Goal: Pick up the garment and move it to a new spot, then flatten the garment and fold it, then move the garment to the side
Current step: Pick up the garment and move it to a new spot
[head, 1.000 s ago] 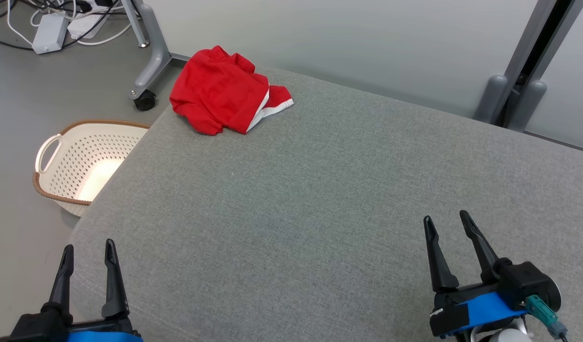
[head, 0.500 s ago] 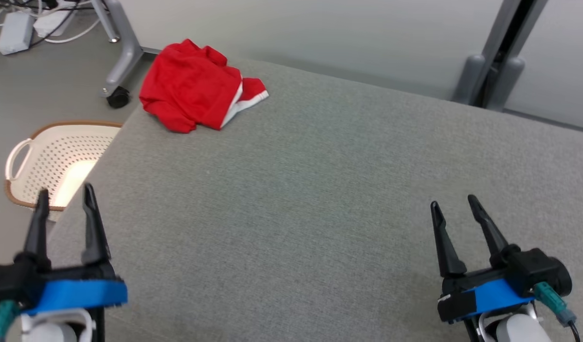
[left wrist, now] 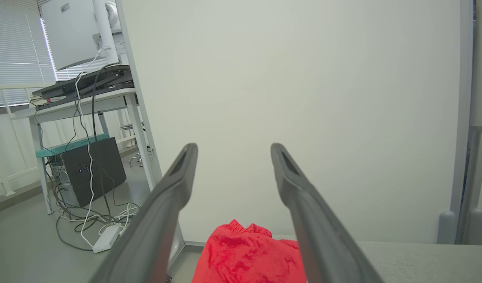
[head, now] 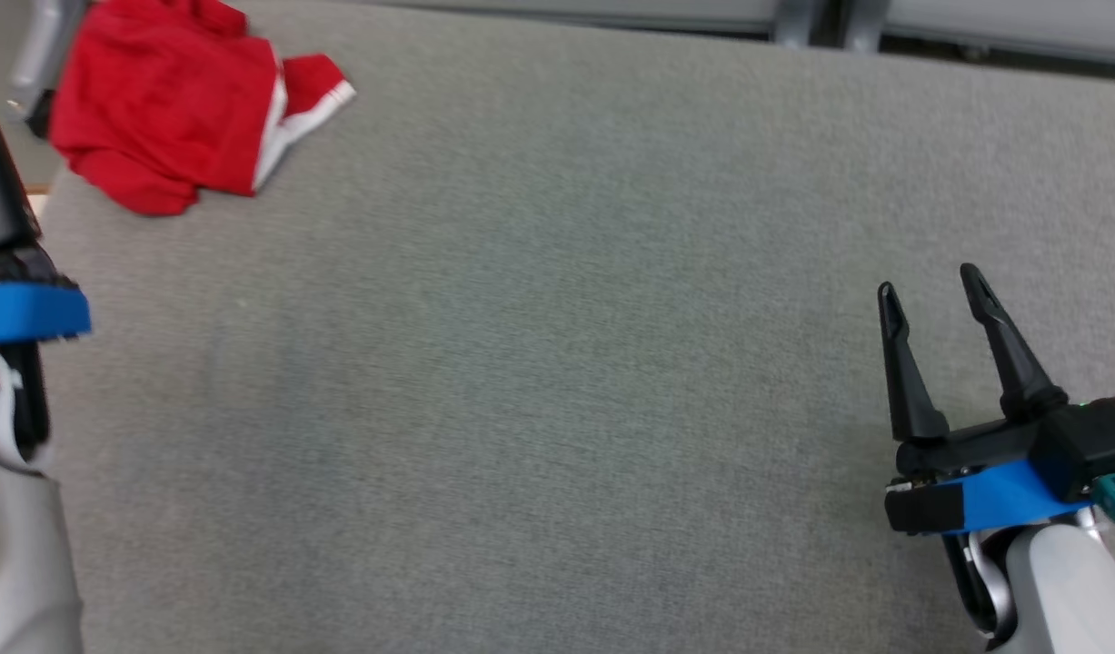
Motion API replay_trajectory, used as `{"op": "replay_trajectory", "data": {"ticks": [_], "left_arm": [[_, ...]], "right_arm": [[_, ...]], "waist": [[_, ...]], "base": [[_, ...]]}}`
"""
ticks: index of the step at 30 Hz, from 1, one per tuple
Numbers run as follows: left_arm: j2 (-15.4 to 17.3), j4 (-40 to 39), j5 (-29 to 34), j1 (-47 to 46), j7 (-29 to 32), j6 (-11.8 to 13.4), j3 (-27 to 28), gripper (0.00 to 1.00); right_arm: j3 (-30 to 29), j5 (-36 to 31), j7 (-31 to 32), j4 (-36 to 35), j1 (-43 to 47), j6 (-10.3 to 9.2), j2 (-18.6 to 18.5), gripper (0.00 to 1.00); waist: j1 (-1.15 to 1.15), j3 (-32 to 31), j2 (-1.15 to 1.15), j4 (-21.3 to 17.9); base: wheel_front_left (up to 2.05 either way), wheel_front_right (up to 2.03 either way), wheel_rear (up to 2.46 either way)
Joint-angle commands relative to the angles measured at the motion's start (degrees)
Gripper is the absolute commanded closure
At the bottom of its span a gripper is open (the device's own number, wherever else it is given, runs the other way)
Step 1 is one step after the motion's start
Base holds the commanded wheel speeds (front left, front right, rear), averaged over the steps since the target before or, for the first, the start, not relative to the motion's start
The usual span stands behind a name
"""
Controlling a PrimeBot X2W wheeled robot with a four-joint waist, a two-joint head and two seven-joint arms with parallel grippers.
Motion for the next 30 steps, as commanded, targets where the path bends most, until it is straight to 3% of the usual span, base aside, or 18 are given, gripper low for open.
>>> {"op": "replay_trajectory", "data": {"ticks": [1, 10, 19, 30], "left_arm": [[0.86, 1.29, 0.25, -2.24, 0.05, -0.16, 0.25, 0.00], [6.93, 15.28, -0.67, -17.21, 0.05, -0.67, 1.36, 0.00], [11.03, 33.66, 0.52, -27.01, 2.60, -1.04, -1.53, 0.00], [11.93, 50.41, -3.11, -31.44, 13.36, -1.79, -3.09, 0.00]], "right_arm": [[-0.26, -0.22, 0.44, -0.93, -0.89, -0.02, -0.41, 0.00], [-2.82, -1.62, 3.62, -8.48, -1.56, -0.02, -2.25, 0.00], [-4.91, -1.91, 5.25, -14.04, -0.76, -0.02, -3.03, 0.00], [-6.37, -2.39, 5.91, -16.45, 0.02, -0.02, -3.02, 0.00]], "waist": [[-0.01, 4.55, 0.00, -3.92], [-0.01, 12.47, 0.00, -7.94], [-0.01, 17.71, 0.00, -9.54], [-0.01, 19.33, 0.00, -9.94]], "base": [[0.00, 0.00, 0.00], [0.00, 0.00, 0.00], [0.00, 0.00, 0.00], [0.00, 0.00, 0.00]]}}
